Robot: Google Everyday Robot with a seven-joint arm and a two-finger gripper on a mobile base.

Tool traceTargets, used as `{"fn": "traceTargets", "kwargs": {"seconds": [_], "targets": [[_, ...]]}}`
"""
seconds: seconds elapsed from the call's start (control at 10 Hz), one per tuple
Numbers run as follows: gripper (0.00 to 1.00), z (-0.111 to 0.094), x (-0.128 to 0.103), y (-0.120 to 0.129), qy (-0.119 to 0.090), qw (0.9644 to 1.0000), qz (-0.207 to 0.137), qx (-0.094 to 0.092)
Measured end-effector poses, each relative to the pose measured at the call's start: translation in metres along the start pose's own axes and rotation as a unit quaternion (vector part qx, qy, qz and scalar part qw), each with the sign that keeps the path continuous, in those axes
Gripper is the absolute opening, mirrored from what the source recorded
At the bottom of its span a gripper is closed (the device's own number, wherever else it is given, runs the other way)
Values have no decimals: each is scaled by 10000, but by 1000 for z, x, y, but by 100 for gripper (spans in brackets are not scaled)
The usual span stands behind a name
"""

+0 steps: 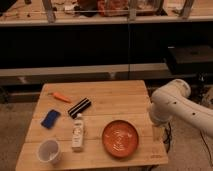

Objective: Push the ceramic bowl across the table

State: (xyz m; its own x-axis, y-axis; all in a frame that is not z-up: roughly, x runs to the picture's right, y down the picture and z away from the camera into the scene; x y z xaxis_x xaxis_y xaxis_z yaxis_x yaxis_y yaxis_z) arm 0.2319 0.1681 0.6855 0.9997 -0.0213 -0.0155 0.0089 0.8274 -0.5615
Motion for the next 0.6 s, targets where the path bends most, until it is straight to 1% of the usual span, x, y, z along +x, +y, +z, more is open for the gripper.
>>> {"fn": "traceTargets", "kwargs": {"seconds": [0.6], "targets": [[80,16,-11,9,-8,9999,-114,-80]]}}
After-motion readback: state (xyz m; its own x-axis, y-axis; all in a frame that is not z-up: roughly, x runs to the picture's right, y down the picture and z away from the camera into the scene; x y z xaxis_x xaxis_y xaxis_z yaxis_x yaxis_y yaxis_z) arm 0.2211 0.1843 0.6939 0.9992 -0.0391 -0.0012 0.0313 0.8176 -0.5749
